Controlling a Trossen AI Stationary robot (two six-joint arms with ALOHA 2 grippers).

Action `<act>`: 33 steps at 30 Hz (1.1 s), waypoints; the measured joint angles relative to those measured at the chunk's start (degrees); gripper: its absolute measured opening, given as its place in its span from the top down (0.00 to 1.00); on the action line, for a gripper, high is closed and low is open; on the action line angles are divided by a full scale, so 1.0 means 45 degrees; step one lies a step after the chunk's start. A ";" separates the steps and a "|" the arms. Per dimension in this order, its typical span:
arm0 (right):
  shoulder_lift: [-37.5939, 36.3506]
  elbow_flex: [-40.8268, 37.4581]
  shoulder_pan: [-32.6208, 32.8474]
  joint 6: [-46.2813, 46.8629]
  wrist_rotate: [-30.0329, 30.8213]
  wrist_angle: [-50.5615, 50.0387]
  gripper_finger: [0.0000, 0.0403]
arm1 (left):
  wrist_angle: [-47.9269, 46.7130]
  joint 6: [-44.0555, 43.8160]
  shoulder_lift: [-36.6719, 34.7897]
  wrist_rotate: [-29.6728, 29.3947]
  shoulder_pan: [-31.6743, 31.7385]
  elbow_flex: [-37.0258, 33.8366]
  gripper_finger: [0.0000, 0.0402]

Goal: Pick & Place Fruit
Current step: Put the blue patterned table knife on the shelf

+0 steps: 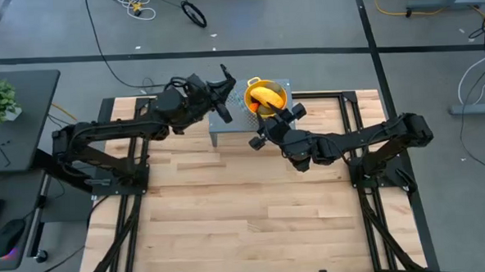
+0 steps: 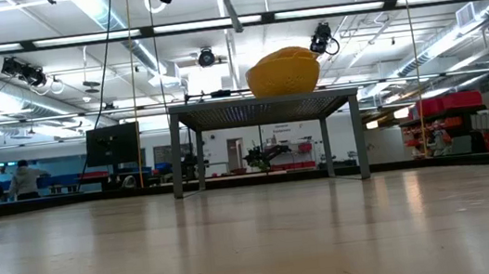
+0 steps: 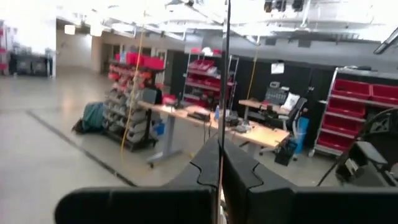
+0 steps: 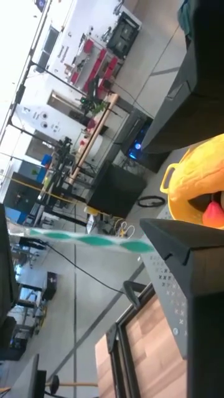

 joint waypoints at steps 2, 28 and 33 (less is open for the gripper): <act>0.0000 0.0000 0.0000 0.0000 0.0000 0.0005 0.52 | -0.0800 -0.0686 -0.0214 -0.0065 0.0176 0.0009 0.99; -0.0185 -0.0005 0.0205 -0.0021 0.0671 0.0266 0.52 | -0.4313 -0.2562 -0.1280 0.2779 0.2381 0.0024 0.99; -0.0772 -0.0005 0.0440 -0.0102 0.0570 0.0274 0.58 | -0.4773 -0.2310 -0.1517 0.2927 0.2508 0.0024 0.99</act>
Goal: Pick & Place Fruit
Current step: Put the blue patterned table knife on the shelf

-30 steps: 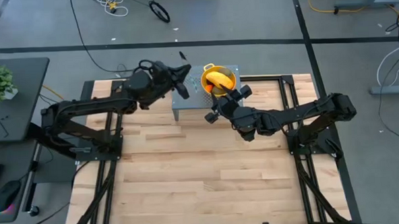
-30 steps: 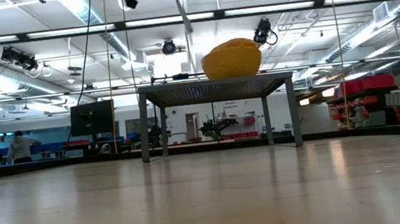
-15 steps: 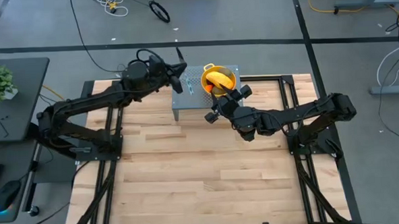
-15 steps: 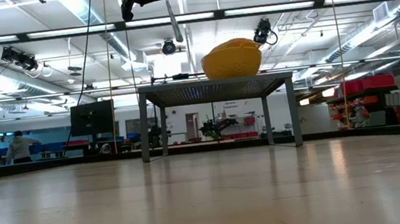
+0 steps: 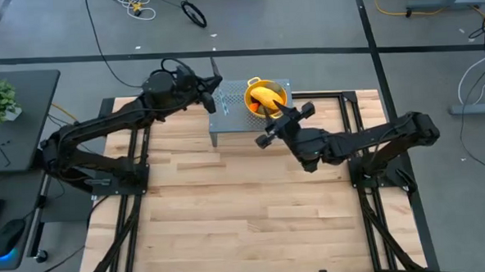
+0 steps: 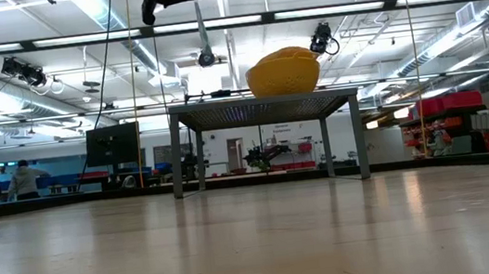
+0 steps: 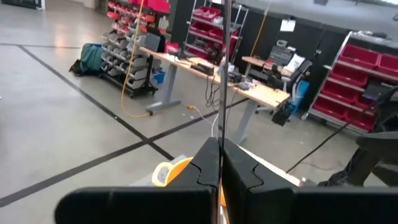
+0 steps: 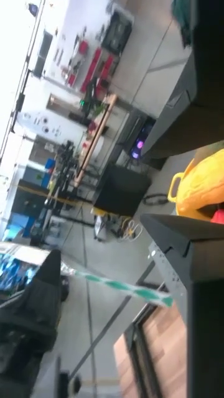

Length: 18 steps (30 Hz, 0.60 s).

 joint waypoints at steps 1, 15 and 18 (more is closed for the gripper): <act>-0.0118 0.0000 0.0022 -0.0002 -0.0157 0.0004 0.60 | 0.0049 0.0013 -0.0035 0.0011 -0.0003 0.0000 0.99; -0.1053 0.0000 0.0017 0.0144 -0.1297 -0.0088 0.82 | -0.0019 -0.0052 -0.0160 0.0231 0.0039 0.0000 0.99; -0.1155 0.0000 0.0017 0.0130 -0.1016 -0.0144 0.85 | -0.0024 -0.0128 -0.0174 0.0231 0.0039 0.0000 0.99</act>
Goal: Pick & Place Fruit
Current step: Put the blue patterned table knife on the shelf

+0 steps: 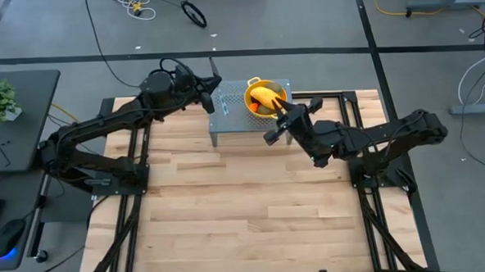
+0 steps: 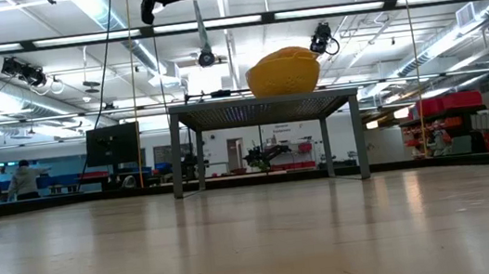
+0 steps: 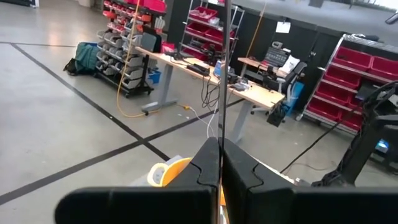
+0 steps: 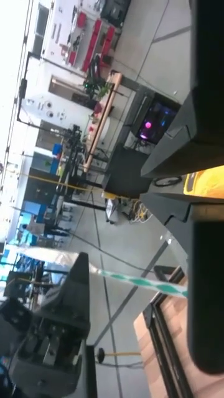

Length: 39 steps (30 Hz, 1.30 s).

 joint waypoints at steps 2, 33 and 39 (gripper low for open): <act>-0.0140 0.0000 0.0000 -0.0013 0.0072 -0.0004 0.87 | -0.0036 -0.0085 -0.0139 0.0002 0.0000 -0.0008 0.99; -0.3662 0.0000 -0.2286 0.4810 -0.8651 -0.7002 0.99 | -0.0613 -0.0297 -0.0788 0.1356 -0.0005 -0.0005 0.99; -0.3786 0.0000 -0.2322 0.4553 -0.8909 -0.7225 0.99 | -0.1156 -0.1142 -0.0671 0.1665 -0.0010 -0.0030 0.99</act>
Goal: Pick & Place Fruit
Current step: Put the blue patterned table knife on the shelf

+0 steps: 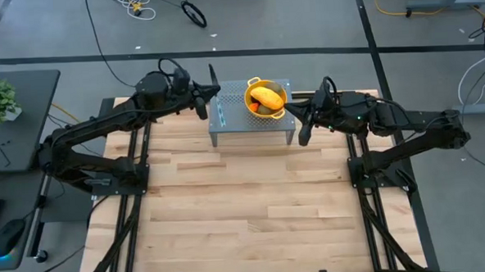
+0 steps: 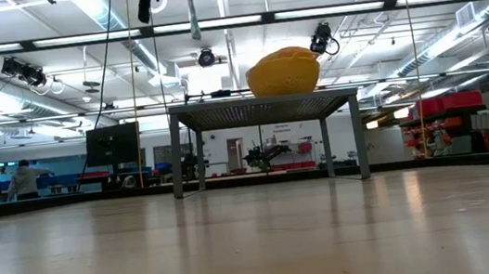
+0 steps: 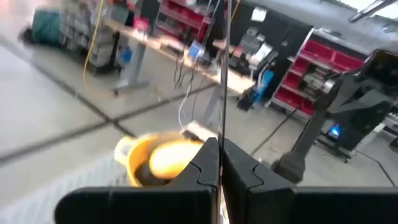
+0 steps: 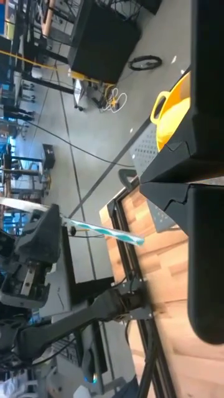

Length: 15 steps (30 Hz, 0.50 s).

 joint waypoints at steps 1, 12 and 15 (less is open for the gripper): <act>0.0002 0.0000 0.0000 0.0002 0.0000 -0.0041 0.99 | -0.0308 -0.0238 0.0004 0.0012 0.0012 -0.0024 0.99; 0.0007 0.0000 0.0000 0.0005 0.0001 -0.0319 0.99 | -0.1275 -0.0651 0.0035 0.1875 0.1102 -0.0068 0.99; 0.0007 0.0000 0.0000 0.0024 0.0005 -0.0403 0.99 | -0.1344 -0.0266 0.0035 0.2238 0.1360 -0.0068 0.99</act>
